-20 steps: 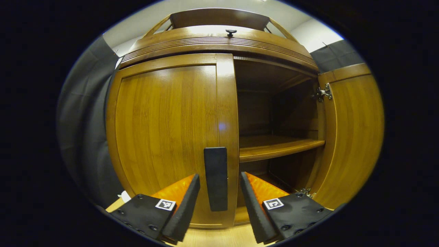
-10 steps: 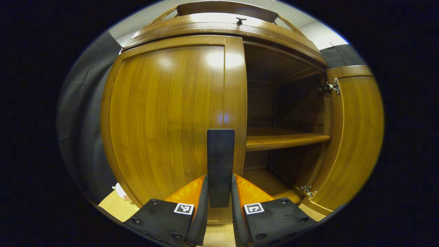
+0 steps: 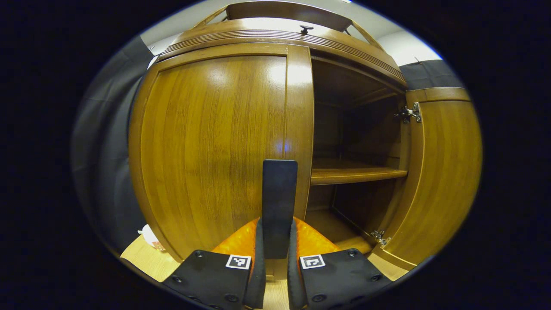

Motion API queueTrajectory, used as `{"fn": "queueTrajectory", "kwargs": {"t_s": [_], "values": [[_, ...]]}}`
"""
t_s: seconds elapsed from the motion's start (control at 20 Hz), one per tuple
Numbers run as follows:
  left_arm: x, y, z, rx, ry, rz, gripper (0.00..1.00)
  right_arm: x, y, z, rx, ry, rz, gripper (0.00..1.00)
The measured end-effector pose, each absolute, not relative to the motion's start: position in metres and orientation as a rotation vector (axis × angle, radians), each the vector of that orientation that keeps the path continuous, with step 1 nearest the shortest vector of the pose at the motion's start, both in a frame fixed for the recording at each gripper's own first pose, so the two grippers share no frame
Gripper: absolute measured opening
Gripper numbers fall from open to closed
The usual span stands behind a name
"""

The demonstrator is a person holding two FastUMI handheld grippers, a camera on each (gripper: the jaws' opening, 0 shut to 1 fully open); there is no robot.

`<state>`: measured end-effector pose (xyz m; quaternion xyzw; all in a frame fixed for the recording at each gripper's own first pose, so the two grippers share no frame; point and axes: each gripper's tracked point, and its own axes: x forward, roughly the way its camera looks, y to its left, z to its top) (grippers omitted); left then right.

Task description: Open the right door of the double-door shoe cabinet with the right hand, and open the left door with the left hand.

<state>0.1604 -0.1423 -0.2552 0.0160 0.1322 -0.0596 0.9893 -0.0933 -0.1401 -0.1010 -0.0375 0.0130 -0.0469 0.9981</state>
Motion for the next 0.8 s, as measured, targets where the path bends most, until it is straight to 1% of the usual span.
{"fn": "queueTrajectory", "kwargs": {"t_s": [0.5,0.8], "values": [[0.149,-0.146,-0.239,-0.011,0.272,-0.222,0.27,-0.095,-0.117,-0.098,-0.071,0.022,-0.067,0.92],[0.133,-0.138,-0.235,-0.006,0.282,-0.247,0.27,-0.100,-0.103,-0.089,-0.073,0.004,-0.049,0.92]]}}
